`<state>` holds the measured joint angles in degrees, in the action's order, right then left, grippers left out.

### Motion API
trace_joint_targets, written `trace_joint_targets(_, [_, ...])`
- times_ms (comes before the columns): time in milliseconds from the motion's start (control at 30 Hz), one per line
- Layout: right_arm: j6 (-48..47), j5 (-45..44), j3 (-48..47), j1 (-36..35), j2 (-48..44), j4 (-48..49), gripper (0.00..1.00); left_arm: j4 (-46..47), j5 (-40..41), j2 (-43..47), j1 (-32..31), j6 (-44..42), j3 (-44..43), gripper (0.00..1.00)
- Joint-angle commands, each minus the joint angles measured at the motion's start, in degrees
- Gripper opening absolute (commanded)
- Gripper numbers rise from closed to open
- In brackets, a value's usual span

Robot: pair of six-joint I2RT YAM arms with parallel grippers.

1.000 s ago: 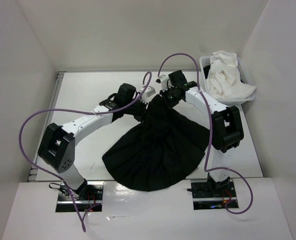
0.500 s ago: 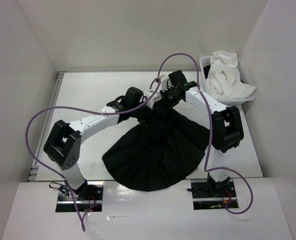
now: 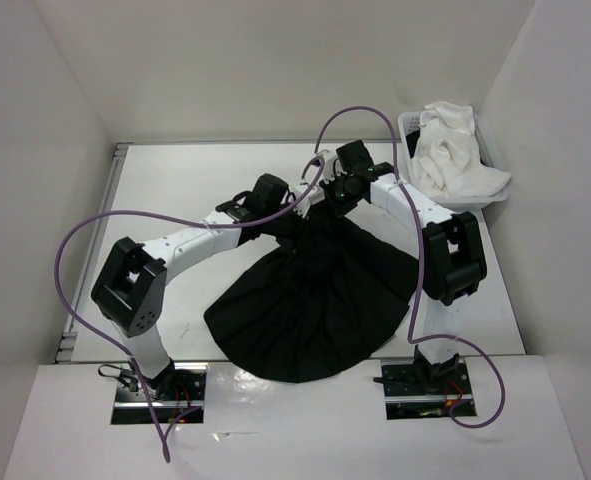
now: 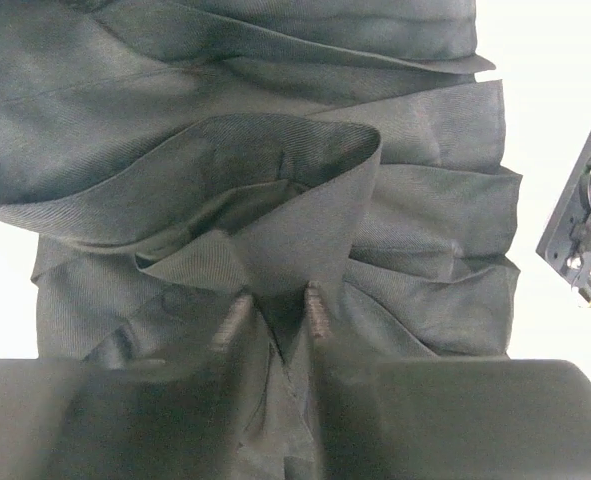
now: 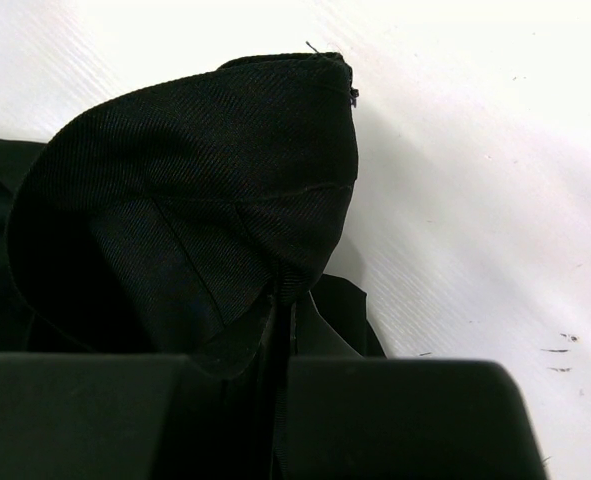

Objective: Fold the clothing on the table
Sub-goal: Flatten the skirt out

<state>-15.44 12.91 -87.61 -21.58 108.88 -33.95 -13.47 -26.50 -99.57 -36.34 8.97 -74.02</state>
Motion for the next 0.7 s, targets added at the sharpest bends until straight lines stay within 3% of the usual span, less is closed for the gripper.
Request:
trace_joint_targets(0, [-0.6,0.5,0.4,0.4,-2.0,1.4,0.00,1.0,-2.5,-1.4,-0.5,-0.9,-2.6,0.30])
trace_joint_targets(100, [-0.6,0.5,0.4,0.4,-2.0,1.4,0.00,1.0,-2.5,-1.4,-1.0,-1.4,-2.6,0.17])
trace_joint_targets(133, [-0.6,0.5,0.4,0.4,-2.0,1.4,0.00,1.0,-2.5,-1.9,-1.0,-1.4,-2.6,0.07])
trace_joint_targets(200, [-0.6,-0.1,0.4,0.4,-2.0,1.4,0.00,0.3,-1.7,-1.9,-1.0,-1.4,-3.1,0.00])
trace_joint_targets(300, [-0.6,-0.8,1.0,0.4,-3.1,1.4,0.00,-1.0,-0.7,-0.1,-0.4,-2.5,-4.2,0.00])
trace_joint_targets(667, [-0.6,-2.2,0.4,6.6,-12.8,0.9,0.00,-4.1,7.7,18.6,14.7,-7.0,-3.7,0.00])
